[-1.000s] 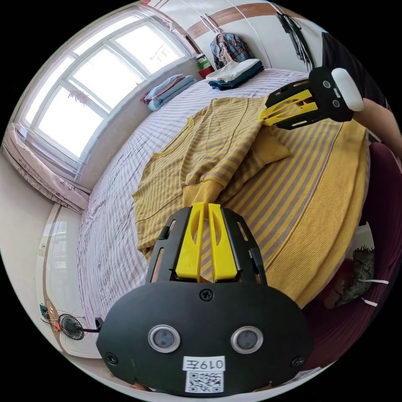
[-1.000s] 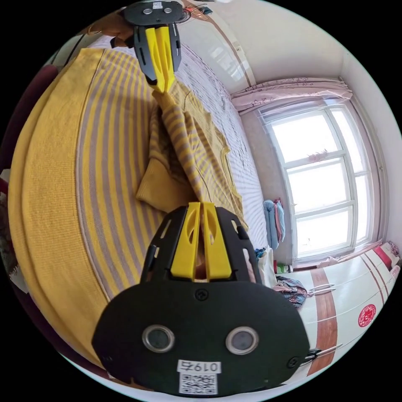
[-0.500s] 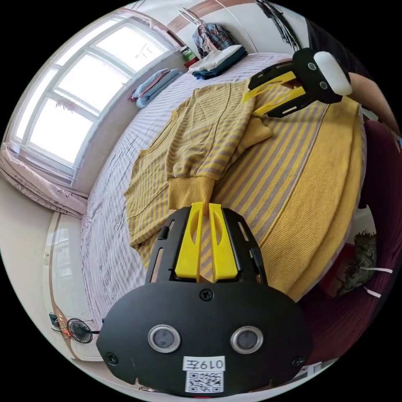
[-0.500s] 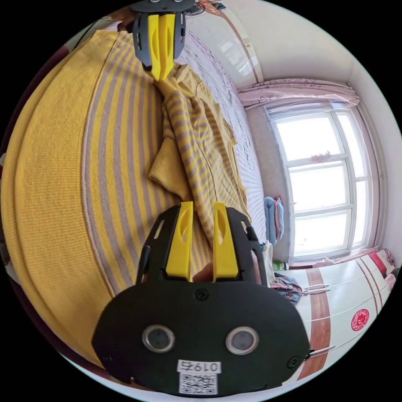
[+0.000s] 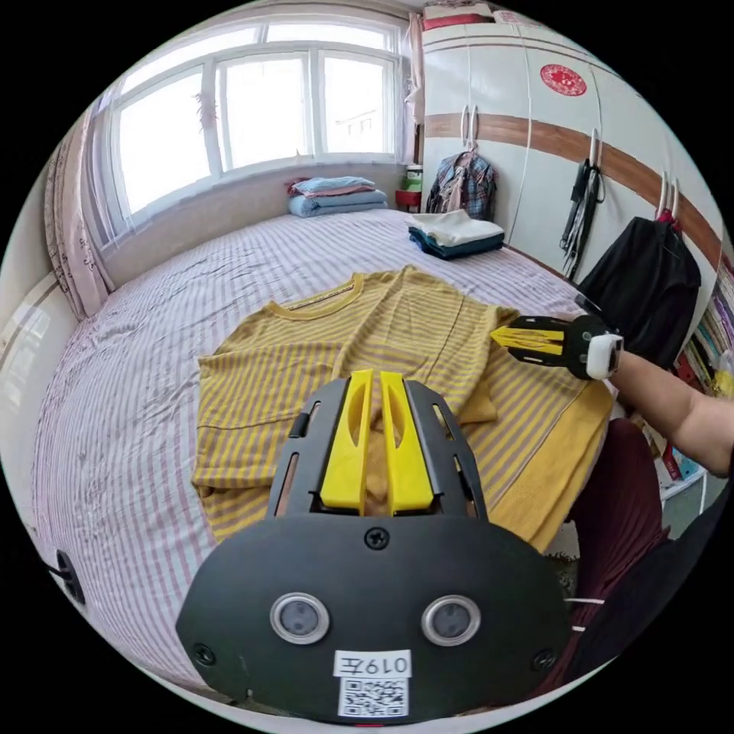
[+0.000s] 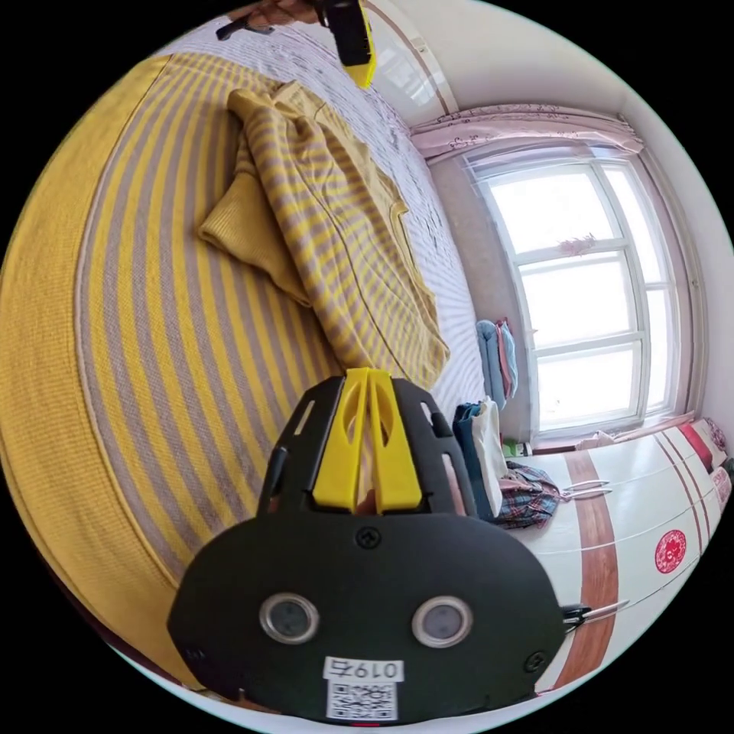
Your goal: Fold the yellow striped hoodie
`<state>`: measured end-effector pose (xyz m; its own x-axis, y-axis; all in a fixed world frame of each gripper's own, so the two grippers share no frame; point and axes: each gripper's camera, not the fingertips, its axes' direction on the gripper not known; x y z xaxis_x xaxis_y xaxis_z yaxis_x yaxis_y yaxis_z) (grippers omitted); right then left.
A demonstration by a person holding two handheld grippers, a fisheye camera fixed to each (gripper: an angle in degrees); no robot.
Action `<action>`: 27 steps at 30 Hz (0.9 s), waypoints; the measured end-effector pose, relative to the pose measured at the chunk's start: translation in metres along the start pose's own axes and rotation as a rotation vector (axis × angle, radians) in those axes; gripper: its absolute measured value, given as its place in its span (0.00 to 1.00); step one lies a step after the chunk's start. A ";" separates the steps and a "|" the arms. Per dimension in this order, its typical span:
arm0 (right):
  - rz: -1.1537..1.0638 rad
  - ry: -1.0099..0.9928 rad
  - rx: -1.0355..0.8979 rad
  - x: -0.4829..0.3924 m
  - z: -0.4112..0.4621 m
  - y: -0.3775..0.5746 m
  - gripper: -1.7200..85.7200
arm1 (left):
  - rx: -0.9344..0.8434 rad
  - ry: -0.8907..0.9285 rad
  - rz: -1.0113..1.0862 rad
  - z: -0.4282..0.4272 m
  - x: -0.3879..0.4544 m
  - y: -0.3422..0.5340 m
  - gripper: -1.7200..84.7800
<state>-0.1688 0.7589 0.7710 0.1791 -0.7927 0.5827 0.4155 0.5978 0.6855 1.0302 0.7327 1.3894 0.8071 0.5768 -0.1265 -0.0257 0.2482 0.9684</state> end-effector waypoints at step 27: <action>-0.061 -0.391 0.235 0.054 -0.031 -0.054 0.01 | -0.502 0.156 -0.239 0.237 -0.163 -0.134 0.04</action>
<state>-0.1541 0.6799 0.7520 -0.2080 -0.7496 0.6284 0.1933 0.5983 0.7776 1.0422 0.4207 1.3312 0.7291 0.5578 -0.3966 -0.1609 0.7030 0.6928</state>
